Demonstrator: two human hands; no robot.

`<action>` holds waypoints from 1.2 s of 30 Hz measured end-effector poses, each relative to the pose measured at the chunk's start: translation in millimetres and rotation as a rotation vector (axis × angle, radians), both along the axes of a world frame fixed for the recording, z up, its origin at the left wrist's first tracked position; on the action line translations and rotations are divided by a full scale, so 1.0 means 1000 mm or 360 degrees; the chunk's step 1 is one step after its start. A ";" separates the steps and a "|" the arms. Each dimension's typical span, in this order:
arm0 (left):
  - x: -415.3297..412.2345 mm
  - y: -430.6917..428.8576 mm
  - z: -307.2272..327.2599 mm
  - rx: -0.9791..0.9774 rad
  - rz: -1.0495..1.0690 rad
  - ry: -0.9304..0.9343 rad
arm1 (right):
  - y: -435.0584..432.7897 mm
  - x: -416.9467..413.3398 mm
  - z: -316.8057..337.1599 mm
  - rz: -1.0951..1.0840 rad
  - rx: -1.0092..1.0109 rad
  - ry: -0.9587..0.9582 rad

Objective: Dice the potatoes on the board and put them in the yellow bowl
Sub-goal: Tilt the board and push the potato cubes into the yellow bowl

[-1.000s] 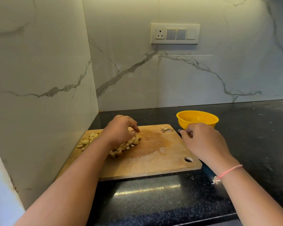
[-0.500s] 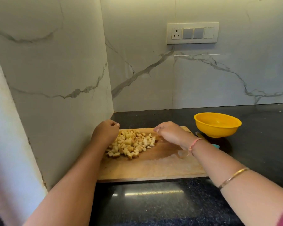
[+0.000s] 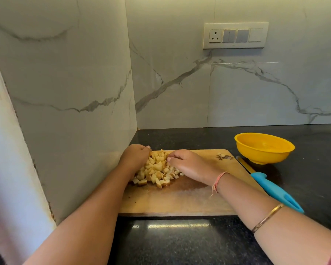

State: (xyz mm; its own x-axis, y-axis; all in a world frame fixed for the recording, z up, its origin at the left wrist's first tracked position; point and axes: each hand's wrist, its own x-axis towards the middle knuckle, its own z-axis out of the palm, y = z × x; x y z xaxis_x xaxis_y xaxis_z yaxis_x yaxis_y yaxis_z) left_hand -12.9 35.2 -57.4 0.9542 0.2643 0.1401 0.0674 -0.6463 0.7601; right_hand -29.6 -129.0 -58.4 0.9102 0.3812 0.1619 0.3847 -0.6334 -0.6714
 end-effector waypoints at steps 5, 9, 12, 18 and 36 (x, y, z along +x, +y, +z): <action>-0.005 -0.015 0.002 -0.0130 -0.0159 -0.0082 | -0.001 0.004 0.000 -0.0114 0.0205 -0.0104; -0.004 -0.018 0.004 -0.0278 -0.0160 -0.0182 | -0.004 0.011 0.000 -0.0295 0.0395 -0.0195; -0.002 -0.011 0.006 -0.0245 -0.0032 -0.0329 | -0.006 0.015 0.004 -0.0356 0.0467 -0.0231; 0.003 -0.001 0.001 -0.0070 0.0115 -0.0071 | 0.003 0.029 0.003 -0.0095 0.0261 0.0039; -0.011 -0.025 0.006 -0.0846 -0.0232 -0.0070 | -0.009 0.033 0.011 -0.0033 0.0027 -0.0165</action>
State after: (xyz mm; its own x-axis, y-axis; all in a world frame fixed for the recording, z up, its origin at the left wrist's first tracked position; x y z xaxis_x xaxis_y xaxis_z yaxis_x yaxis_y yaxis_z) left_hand -24.2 10.1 -51.3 0.9825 0.1751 0.0639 -0.0331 -0.1732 0.9843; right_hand 3.5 -138.2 -47.9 0.8959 0.3589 0.2618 0.4396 -0.6311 -0.6392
